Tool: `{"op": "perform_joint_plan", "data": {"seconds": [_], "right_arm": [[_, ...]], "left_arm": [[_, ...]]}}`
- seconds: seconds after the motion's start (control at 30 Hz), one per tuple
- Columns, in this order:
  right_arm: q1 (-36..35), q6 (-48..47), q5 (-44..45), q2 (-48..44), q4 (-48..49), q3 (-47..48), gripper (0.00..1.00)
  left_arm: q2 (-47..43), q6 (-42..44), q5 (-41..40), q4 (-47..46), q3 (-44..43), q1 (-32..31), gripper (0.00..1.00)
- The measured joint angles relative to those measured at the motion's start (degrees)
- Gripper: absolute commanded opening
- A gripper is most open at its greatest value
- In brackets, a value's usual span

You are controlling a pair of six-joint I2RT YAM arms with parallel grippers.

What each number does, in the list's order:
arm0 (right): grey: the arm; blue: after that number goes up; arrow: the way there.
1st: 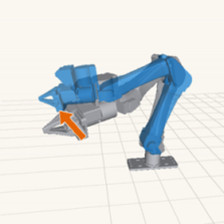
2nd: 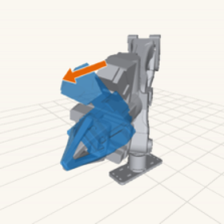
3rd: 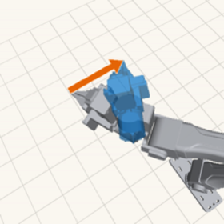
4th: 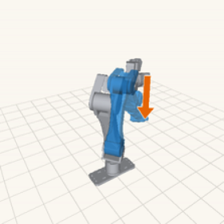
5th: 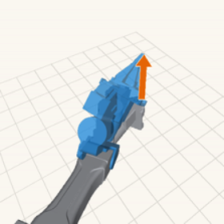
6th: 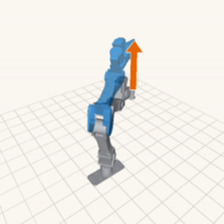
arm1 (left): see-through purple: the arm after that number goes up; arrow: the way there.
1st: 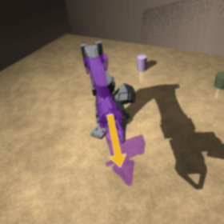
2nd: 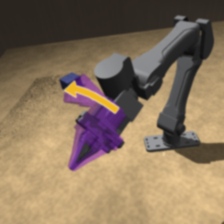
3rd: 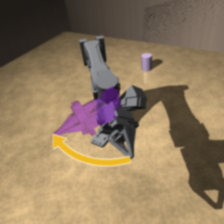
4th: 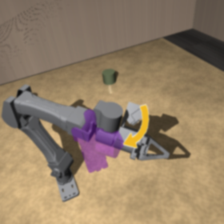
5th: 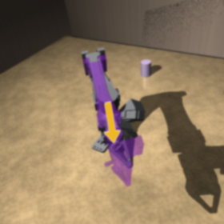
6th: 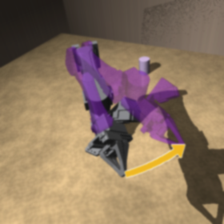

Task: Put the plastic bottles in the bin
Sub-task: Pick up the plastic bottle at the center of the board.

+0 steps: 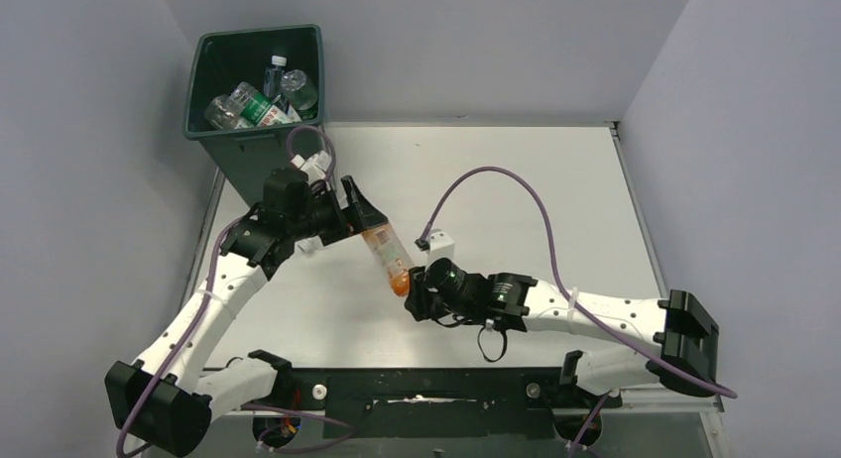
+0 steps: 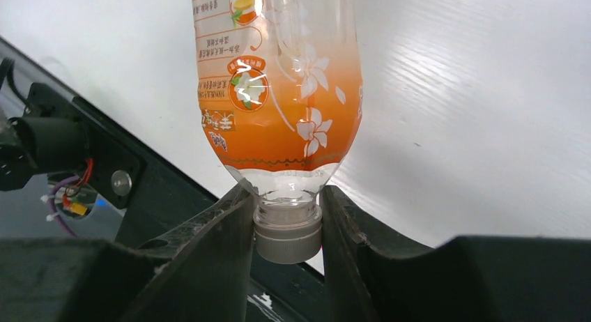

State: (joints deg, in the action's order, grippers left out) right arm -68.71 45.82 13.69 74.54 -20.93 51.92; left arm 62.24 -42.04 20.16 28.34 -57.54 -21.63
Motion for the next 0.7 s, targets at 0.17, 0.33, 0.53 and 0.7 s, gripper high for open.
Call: {"op": "perform_joint_plan", "data": {"seconds": [0.17, 0.33, 0.53, 0.7], "right_arm": [[3.7, 1.4, 1.4, -4.2, -2.9, -2.4, 0.27], [6.0, 1.7, 2.4, -7.7, -4.0, -3.2, 0.27], [6.2, 1.0, 2.1, -9.1, -2.9, -3.2, 0.27], [6.1, 0.3, 1.9, -9.1, -1.9, -3.2, 0.26]], "left_arm": [[0.9, -1.1, -1.5, -1.6, -0.9, -1.8, 0.84], [1.4, -2.4, -2.1, -3.2, -1.0, -3.7, 0.84], [2.0, -4.9, -2.2, -7.6, -0.2, -5.7, 0.84], [2.6, -6.6, -2.4, -10.3, 1.3, -8.1, 0.84]]}}
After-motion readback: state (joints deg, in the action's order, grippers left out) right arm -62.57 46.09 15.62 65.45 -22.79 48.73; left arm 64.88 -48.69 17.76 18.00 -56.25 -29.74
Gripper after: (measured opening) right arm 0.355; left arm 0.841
